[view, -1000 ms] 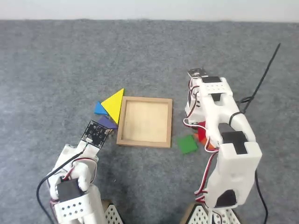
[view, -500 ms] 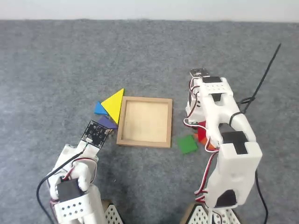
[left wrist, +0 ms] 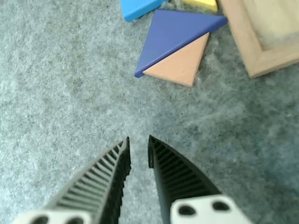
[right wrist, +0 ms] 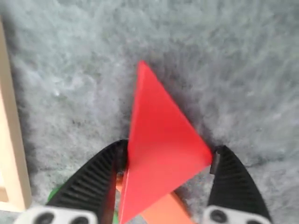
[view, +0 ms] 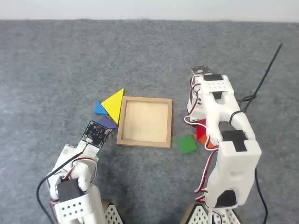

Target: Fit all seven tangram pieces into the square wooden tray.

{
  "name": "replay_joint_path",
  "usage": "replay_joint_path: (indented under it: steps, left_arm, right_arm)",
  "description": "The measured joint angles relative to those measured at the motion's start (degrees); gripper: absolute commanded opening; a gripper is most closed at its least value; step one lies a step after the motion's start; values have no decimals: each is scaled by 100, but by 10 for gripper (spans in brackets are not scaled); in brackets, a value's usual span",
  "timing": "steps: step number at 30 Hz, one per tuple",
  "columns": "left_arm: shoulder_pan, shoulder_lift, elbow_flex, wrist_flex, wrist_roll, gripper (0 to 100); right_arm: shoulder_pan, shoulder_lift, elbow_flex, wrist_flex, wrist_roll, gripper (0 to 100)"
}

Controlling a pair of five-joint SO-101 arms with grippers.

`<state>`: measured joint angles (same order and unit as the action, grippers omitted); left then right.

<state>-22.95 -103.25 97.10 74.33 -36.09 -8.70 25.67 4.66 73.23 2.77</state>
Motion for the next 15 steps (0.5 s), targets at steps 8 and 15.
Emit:
replay_joint_path:
  steps: [8, 15]
  left_arm:
    - [0, 0, 0, 0, 0, 73]
    - [0, 0, 0, 0, 0, 73]
  right_arm:
    - [0, 9, -105, 141, 88, 171]
    - [-9, -44, -211, 404, 97, 171]
